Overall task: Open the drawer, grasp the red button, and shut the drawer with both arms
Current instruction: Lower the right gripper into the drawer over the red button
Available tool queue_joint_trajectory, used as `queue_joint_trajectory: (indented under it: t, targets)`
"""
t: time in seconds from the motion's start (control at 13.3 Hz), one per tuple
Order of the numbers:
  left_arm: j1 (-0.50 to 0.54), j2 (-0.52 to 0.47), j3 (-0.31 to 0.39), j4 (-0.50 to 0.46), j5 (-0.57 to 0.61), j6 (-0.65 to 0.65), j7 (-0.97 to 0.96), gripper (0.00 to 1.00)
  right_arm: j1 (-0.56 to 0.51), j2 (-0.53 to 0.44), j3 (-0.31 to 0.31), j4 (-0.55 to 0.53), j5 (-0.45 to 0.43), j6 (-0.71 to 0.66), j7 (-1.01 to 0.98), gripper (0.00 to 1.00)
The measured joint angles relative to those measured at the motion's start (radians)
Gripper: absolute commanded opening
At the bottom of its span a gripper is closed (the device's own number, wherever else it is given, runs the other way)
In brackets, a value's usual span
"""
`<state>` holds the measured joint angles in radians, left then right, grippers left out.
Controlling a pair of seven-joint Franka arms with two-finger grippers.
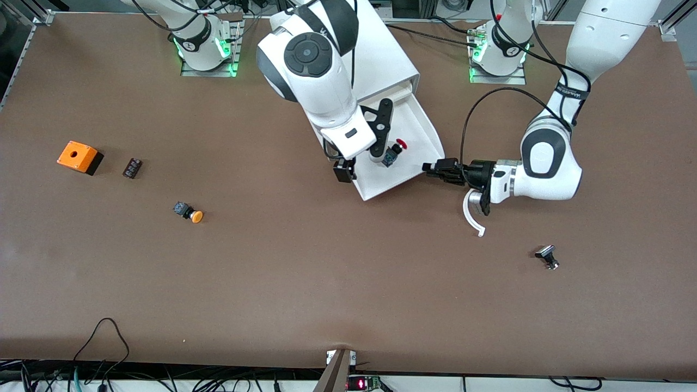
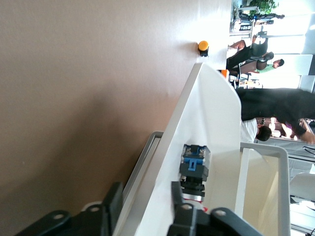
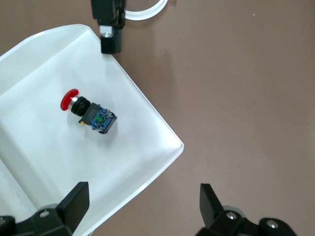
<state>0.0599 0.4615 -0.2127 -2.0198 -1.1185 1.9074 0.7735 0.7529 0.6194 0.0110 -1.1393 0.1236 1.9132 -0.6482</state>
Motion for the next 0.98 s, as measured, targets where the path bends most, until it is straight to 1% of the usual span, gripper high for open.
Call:
queue_joint_trajectory:
  t: [0.23,0.3,0.38,0.53,0.6,0.68,0.75,0.83,0.98]
  targets:
    - [0.006,-0.032,0.002,0.019,0.001,0.005,0.000,1.00,-0.004,0.013,0.000,0.004,0.000,-0.004,-0.080,0.99]
    - [0.011,-0.049,0.007,0.036,0.029,0.014,0.001,1.00,-0.003,0.019,0.000,0.004,0.000,-0.005,-0.106,0.99]
    - [0.020,-0.069,0.015,0.063,0.111,0.021,0.002,1.00,0.001,0.027,0.001,0.004,0.000,-0.005,-0.129,0.99]
    - [0.039,-0.117,0.043,0.153,0.345,0.028,-0.004,1.00,0.013,0.044,0.002,0.005,-0.003,0.002,-0.198,0.99]
    - [0.047,-0.145,0.060,0.197,0.432,0.028,-0.007,1.00,0.022,0.056,0.002,0.007,-0.016,0.012,-0.252,0.99]
    - [0.052,-0.174,0.083,0.228,0.480,0.028,-0.011,1.00,0.031,0.065,0.002,0.012,-0.046,0.027,-0.300,0.99]
    - [0.054,-0.201,0.114,0.250,0.502,0.028,-0.013,1.00,0.041,0.072,0.002,0.018,-0.078,0.043,-0.338,0.99]
    - [0.055,-0.224,0.149,0.264,0.510,0.028,-0.013,1.00,0.050,0.075,0.002,0.021,-0.100,0.062,-0.369,0.99]
    - [0.061,-0.261,0.205,0.272,0.522,0.026,-0.012,1.00,0.060,0.075,0.002,0.029,-0.113,0.084,-0.433,0.99]
